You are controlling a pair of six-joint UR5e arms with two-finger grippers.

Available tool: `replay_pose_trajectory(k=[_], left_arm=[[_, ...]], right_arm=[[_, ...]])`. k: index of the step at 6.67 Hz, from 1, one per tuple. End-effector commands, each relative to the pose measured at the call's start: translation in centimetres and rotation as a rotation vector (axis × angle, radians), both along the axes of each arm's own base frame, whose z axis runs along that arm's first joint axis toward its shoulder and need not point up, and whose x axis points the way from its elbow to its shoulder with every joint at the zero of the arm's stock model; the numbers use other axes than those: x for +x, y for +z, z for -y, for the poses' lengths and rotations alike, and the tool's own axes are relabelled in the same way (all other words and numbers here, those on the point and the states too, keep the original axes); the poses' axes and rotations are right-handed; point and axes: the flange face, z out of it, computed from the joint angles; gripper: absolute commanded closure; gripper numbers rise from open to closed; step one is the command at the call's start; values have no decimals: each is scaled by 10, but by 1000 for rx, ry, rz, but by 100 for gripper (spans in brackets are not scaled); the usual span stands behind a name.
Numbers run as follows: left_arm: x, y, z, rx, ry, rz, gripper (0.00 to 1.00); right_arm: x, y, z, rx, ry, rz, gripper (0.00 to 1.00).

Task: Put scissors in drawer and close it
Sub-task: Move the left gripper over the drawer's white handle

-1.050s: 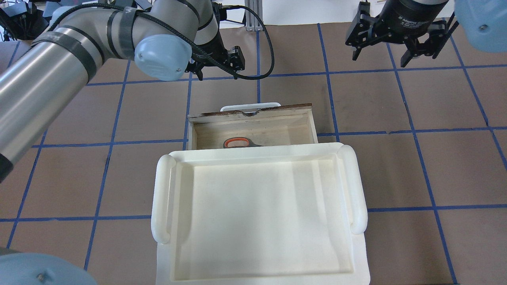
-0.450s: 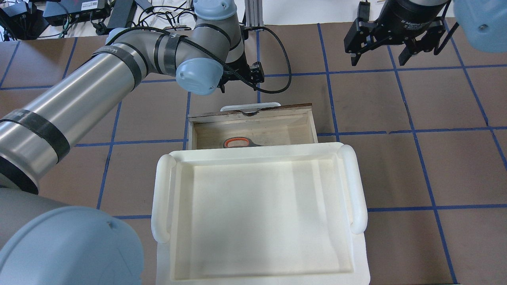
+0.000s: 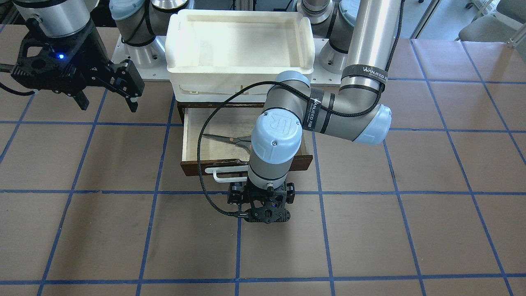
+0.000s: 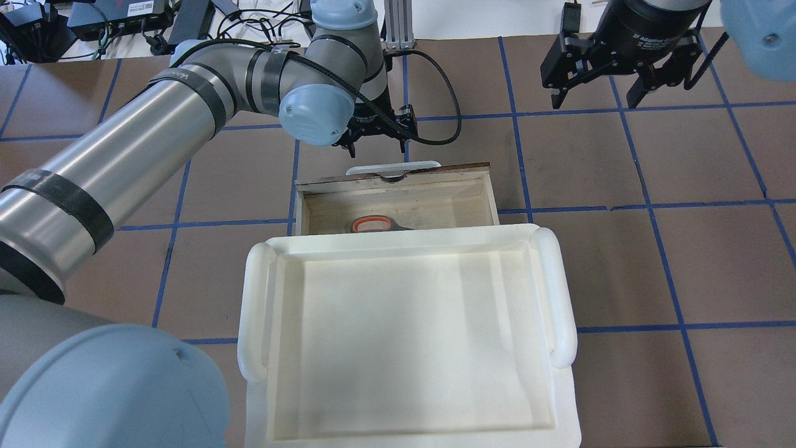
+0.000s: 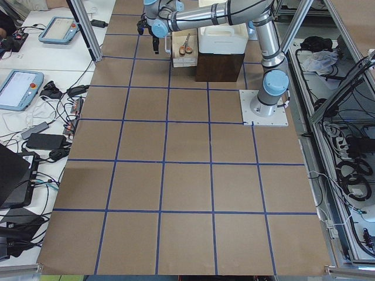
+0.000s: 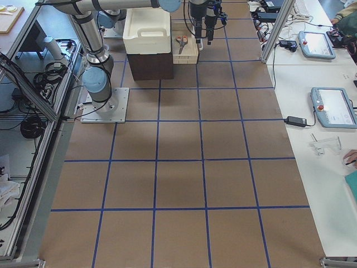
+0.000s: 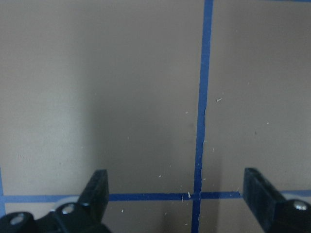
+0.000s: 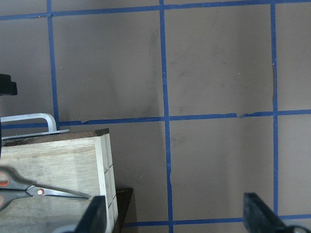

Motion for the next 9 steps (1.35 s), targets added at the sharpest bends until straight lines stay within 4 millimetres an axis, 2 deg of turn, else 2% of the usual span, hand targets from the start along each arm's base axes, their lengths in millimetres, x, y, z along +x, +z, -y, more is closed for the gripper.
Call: replay_pose_trajectory(k=[1, 6, 9], left_arm=[[-1, 10, -4, 40, 1, 6, 0], [0, 5, -13, 119, 27, 13, 0], [-1, 16, -21, 146, 32, -12, 0]], right_arm=[[0, -1, 0, 4, 0, 0, 0], [-1, -1, 0, 2, -1, -1, 0], [-1, 0, 0, 2, -3, -2, 0]])
